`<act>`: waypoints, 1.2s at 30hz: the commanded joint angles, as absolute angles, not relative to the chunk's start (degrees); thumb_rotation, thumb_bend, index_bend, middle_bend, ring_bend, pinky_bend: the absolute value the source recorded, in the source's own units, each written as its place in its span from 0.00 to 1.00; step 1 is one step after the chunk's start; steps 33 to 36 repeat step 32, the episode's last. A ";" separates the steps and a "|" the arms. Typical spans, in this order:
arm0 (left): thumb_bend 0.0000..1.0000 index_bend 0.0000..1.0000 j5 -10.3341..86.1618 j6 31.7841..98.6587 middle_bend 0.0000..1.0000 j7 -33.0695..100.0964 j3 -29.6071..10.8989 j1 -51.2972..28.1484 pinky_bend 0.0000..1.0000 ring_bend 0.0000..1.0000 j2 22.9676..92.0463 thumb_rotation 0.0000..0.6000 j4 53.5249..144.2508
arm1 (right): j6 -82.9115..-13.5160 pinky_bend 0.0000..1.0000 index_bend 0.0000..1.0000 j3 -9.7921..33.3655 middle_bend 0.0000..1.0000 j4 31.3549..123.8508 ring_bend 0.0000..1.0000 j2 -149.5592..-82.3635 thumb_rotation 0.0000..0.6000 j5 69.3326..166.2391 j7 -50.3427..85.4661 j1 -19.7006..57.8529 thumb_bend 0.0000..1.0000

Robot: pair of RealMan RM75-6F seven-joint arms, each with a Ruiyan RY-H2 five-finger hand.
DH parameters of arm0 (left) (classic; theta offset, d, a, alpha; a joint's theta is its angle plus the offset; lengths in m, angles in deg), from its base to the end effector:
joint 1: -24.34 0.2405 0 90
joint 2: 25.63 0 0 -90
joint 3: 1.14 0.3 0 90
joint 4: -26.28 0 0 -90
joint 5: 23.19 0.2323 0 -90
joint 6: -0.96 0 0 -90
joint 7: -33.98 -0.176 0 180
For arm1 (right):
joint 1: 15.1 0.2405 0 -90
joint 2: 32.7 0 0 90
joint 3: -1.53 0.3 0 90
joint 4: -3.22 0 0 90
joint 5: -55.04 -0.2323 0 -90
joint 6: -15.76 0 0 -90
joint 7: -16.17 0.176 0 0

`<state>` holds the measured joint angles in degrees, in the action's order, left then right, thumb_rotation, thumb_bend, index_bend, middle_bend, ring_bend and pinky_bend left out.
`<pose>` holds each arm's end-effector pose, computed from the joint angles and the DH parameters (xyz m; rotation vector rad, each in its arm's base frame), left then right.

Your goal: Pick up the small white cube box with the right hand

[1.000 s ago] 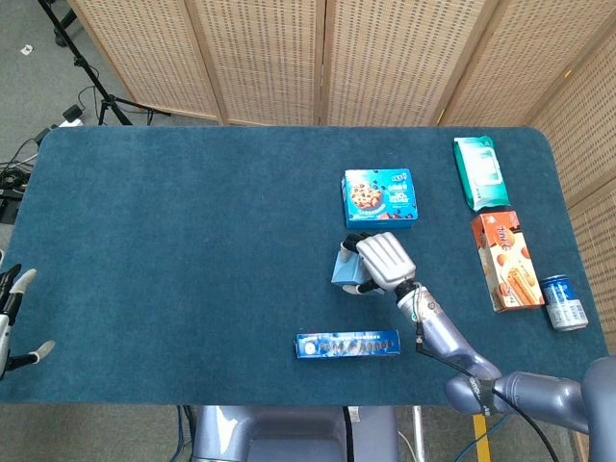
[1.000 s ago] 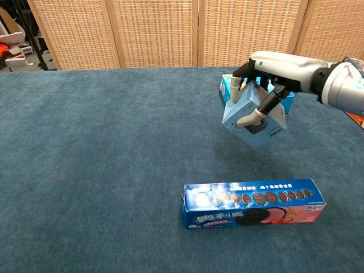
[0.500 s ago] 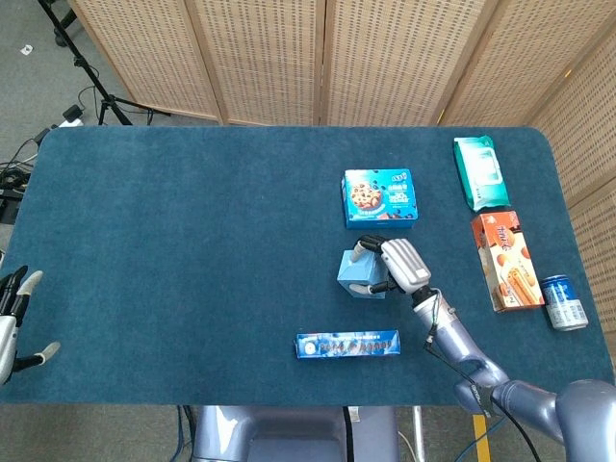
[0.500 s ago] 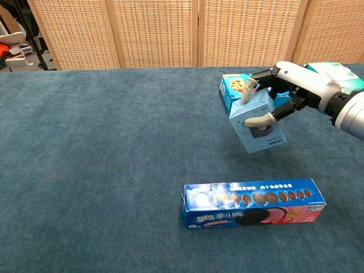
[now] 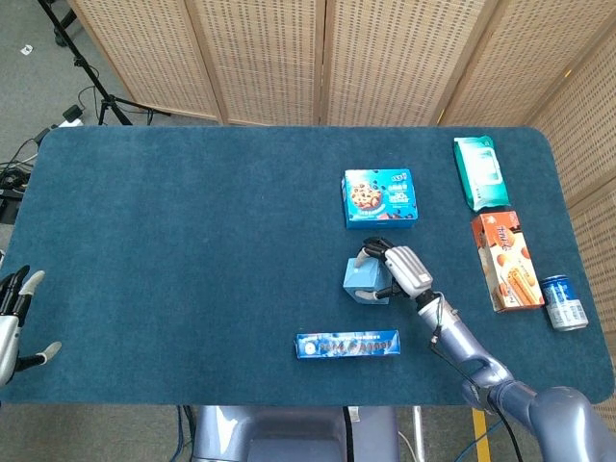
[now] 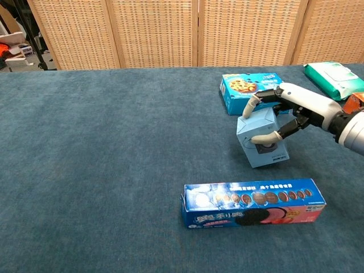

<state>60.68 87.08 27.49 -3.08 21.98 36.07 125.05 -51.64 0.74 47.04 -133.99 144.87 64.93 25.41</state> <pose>-0.3528 0.1975 0.1642 -1.3512 -0.9126 -0.8226 -0.2504 -0.4239 -0.0662 1.7638 -1.3400 1.4229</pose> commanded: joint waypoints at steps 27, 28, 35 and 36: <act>0.00 0.00 64.47 90.35 0.00 29.28 -2.24 23.27 0.00 0.00 35.72 1.00 124.66 | -68.40 0.08 0.00 -1.67 0.00 86.53 0.00 -103.31 1.00 144.44 26.69 9.64 0.00; 0.00 0.00 64.47 90.40 0.00 29.30 -2.29 23.27 0.00 0.00 35.78 1.00 124.57 | -69.27 0.08 0.00 -1.58 0.00 87.86 0.00 -103.01 1.00 143.51 23.91 8.41 0.00; 0.00 0.00 64.80 90.88 0.00 29.67 -2.41 23.36 0.00 0.00 35.91 1.00 124.27 | -73.38 0.02 0.00 -0.39 0.00 91.64 0.00 -103.15 1.00 139.17 15.01 3.59 0.00; 0.00 0.00 64.80 90.88 0.00 29.67 -2.41 23.36 0.00 0.00 35.91 1.00 124.27 | -73.38 0.02 0.00 -0.39 0.00 91.64 0.00 -103.15 1.00 139.17 15.01 3.59 0.00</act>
